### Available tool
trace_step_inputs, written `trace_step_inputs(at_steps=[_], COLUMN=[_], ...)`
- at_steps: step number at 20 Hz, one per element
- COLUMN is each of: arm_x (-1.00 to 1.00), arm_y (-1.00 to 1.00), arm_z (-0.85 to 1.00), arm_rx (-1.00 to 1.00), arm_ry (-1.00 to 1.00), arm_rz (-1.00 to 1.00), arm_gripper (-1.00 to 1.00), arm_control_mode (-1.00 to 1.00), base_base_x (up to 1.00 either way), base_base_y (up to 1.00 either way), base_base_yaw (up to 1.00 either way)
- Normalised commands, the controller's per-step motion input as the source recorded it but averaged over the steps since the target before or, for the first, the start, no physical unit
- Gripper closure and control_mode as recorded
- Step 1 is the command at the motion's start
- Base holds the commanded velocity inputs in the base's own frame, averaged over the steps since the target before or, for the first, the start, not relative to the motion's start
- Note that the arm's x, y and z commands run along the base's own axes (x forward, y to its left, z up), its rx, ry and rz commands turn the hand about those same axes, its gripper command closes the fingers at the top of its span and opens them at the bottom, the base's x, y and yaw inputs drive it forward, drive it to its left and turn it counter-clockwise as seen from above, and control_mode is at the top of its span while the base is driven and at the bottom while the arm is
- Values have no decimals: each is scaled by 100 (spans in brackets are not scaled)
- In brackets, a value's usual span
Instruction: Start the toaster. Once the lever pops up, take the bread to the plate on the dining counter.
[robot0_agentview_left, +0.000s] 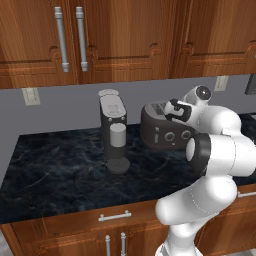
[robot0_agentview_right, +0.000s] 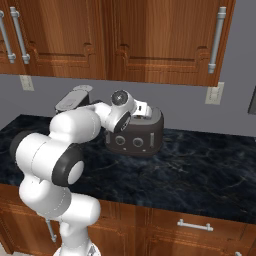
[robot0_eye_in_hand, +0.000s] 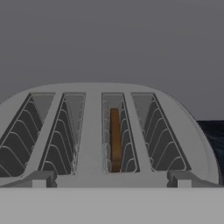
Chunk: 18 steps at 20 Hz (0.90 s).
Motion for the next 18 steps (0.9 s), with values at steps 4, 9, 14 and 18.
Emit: trace_step_inputs(at_steps=[4,9,14,18], arm_x=[0,0,0,0], arm_y=[0,0,0,0], arm_z=[0,0,0,0], arm_rx=[0,0,0,0], arm_ry=[0,0,0,0], arm_rz=[0,0,0,0], arm_gripper=[-100,-100,-100,-100], arm_control_mode=[-100,-100,-100,-100], base_base_x=[0,0,0,0], base_base_y=[0,0,0,0], base_base_yaw=[0,0,0,0])
